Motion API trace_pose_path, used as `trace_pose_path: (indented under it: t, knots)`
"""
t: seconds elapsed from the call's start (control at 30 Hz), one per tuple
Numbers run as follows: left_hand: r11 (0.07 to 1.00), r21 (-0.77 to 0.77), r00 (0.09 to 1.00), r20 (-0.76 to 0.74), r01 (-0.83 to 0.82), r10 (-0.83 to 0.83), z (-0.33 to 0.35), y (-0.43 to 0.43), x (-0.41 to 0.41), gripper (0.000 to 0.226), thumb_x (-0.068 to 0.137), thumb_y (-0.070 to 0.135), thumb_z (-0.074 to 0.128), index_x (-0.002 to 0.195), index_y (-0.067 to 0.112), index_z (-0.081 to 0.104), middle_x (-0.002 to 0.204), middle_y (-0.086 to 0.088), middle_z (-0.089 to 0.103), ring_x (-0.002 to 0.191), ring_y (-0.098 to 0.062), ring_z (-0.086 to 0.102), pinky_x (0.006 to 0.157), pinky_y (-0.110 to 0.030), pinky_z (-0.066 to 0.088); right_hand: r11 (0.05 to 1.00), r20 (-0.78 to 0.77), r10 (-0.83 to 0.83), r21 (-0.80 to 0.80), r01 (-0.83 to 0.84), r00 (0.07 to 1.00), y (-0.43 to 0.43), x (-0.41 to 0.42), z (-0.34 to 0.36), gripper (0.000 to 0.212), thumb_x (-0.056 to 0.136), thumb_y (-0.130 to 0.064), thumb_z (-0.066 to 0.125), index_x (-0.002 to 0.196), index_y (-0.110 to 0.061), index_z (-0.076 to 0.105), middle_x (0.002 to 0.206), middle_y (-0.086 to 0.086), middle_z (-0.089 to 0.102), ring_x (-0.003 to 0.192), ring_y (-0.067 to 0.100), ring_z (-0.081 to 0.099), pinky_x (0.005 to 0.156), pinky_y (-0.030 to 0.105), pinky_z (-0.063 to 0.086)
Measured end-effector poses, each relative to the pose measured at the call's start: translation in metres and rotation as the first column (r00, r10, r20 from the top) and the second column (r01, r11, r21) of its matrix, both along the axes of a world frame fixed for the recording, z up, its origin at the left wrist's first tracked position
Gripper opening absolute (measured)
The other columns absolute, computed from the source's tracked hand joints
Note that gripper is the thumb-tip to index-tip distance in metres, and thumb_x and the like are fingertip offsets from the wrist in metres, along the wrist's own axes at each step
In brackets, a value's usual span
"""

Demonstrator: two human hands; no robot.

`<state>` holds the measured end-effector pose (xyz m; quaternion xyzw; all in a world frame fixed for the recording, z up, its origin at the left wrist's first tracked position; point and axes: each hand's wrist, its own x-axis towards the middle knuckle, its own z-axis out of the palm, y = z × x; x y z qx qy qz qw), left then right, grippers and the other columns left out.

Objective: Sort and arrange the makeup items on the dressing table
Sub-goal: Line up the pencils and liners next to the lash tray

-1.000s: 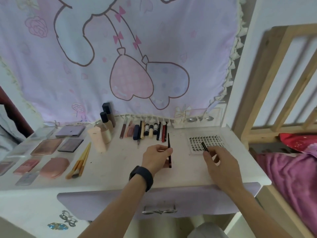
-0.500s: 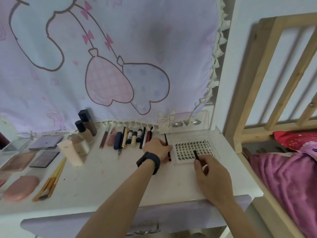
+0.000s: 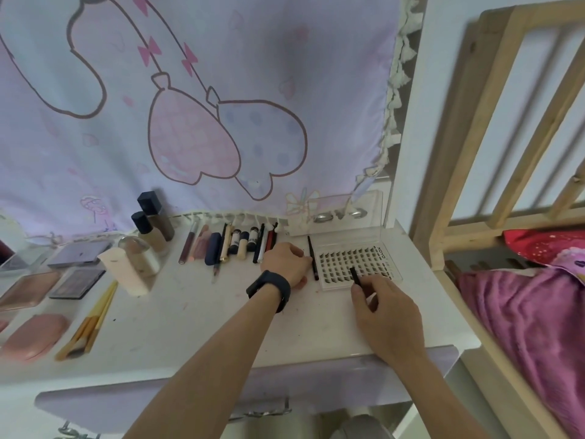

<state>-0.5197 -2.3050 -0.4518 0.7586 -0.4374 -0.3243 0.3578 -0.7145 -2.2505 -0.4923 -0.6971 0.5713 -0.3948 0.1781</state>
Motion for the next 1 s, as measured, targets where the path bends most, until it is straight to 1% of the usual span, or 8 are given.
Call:
trace_pose_path:
  t: [0.13, 0.23, 0.37, 0.47, 0.57, 0.7, 0.8, 1.0]
  knots:
    - [1.000, 0.003, 1.000, -0.015, 0.022, -0.022, 0.005, 0.005, 0.001, 0.019, 0.092, 0.027, 0.066, 0.109, 0.019, 0.067, 0.091, 0.000, 0.070, 0.064, -0.020, 0.073, 0.062, -0.030, 0.062, 1.000, -0.005, -0.004, -0.007, 0.004, 1.000, 0.000, 0.000, 0.000, 0.008, 0.096, -0.035, 0.061, 0.095, -0.028, 0.065, 0.082, -0.019, 0.061, 0.068, 0.002, 0.056, 0.062, 0.014, 0.039]
    - [0.996, -0.078, 0.999, 0.019, 0.043, -0.042, 0.009, 0.015, -0.002, 0.017, 0.093, 0.029, 0.066, 0.108, 0.023, 0.065, 0.092, 0.003, 0.069, 0.067, -0.018, 0.073, 0.070, -0.032, 0.062, 1.000, -0.010, 0.015, -0.027, -0.015, 1.000, 0.000, -0.001, -0.001, 0.013, 0.095, -0.037, 0.062, 0.102, -0.028, 0.069, 0.088, -0.020, 0.064, 0.067, 0.000, 0.056, 0.063, 0.014, 0.041]
    - [0.942, -0.225, 0.962, -0.053, 0.251, -0.269, 0.013, 0.044, -0.015, 0.016, 0.091, 0.034, 0.068, 0.106, 0.028, 0.070, 0.097, 0.008, 0.071, 0.060, -0.005, 0.067, 0.054, -0.014, 0.048, 0.998, -0.008, 0.049, -0.032, -0.049, 0.999, 0.001, -0.001, 0.001, 0.020, 0.093, -0.044, 0.064, 0.109, -0.034, 0.072, 0.088, -0.025, 0.063, 0.068, -0.001, 0.058, 0.062, 0.013, 0.040]
    - [0.898, -0.247, 0.920, -0.058, 0.364, -0.389, 0.013, 0.059, -0.022, 0.017, 0.088, 0.033, 0.073, 0.104, 0.028, 0.075, 0.093, 0.012, 0.073, 0.064, 0.002, 0.064, 0.057, -0.011, 0.047, 0.996, -0.004, 0.085, -0.032, -0.085, 0.996, 0.003, -0.001, 0.002, 0.017, 0.091, -0.048, 0.065, 0.105, -0.043, 0.072, 0.088, -0.030, 0.062, 0.079, 0.000, 0.059, 0.062, 0.016, 0.040]
    - [0.896, -0.280, 0.932, -0.007, 0.346, -0.362, 0.013, 0.059, -0.021, 0.011, 0.088, 0.026, 0.075, 0.098, 0.025, 0.078, 0.089, 0.012, 0.074, 0.068, 0.005, 0.063, 0.067, -0.012, 0.051, 0.993, 0.003, 0.114, -0.029, -0.114, 0.993, 0.004, -0.003, 0.001, 0.020, 0.088, -0.055, 0.065, 0.105, -0.045, 0.070, 0.090, -0.032, 0.063, 0.081, 0.000, 0.059, 0.062, 0.016, 0.041]
    - [0.928, -0.302, 0.969, -0.045, 0.218, -0.242, 0.021, 0.046, 0.006, 0.012, 0.092, 0.024, 0.069, 0.101, 0.026, 0.076, 0.086, 0.015, 0.073, 0.065, 0.005, 0.062, 0.062, -0.010, 0.048, 0.989, -0.134, 0.087, -0.110, -0.102, 0.987, 0.007, 0.001, -0.001, 0.027, 0.087, -0.059, 0.057, 0.100, -0.040, 0.071, 0.088, -0.025, 0.065, 0.076, 0.001, 0.057, 0.066, 0.015, 0.042]
    - [0.975, -0.194, 0.990, -0.067, 0.112, -0.127, 0.024, 0.030, 0.032, 0.016, 0.095, 0.023, 0.066, 0.108, 0.018, 0.075, 0.088, 0.008, 0.072, 0.068, -0.007, 0.063, 0.064, -0.018, 0.053, 0.942, -0.288, 0.068, -0.297, -0.156, 0.955, 0.012, 0.006, -0.007, 0.028, 0.087, -0.048, 0.056, 0.088, -0.027, 0.075, 0.087, -0.013, 0.066, 0.080, 0.011, 0.055, 0.067, 0.027, 0.052]
    - [0.993, -0.022, 0.988, -0.101, 0.115, -0.117, 0.016, 0.002, 0.031, 0.006, 0.093, 0.017, 0.068, 0.088, 0.018, 0.071, 0.092, -0.003, 0.071, 0.074, -0.020, 0.073, 0.078, -0.034, 0.062, 0.935, -0.355, 0.079, -0.298, -0.192, 0.932, 0.012, 0.006, -0.011, 0.026, 0.087, -0.044, 0.055, 0.092, -0.025, 0.073, 0.092, -0.010, 0.064, 0.085, 0.015, 0.055, 0.071, 0.029, 0.052]
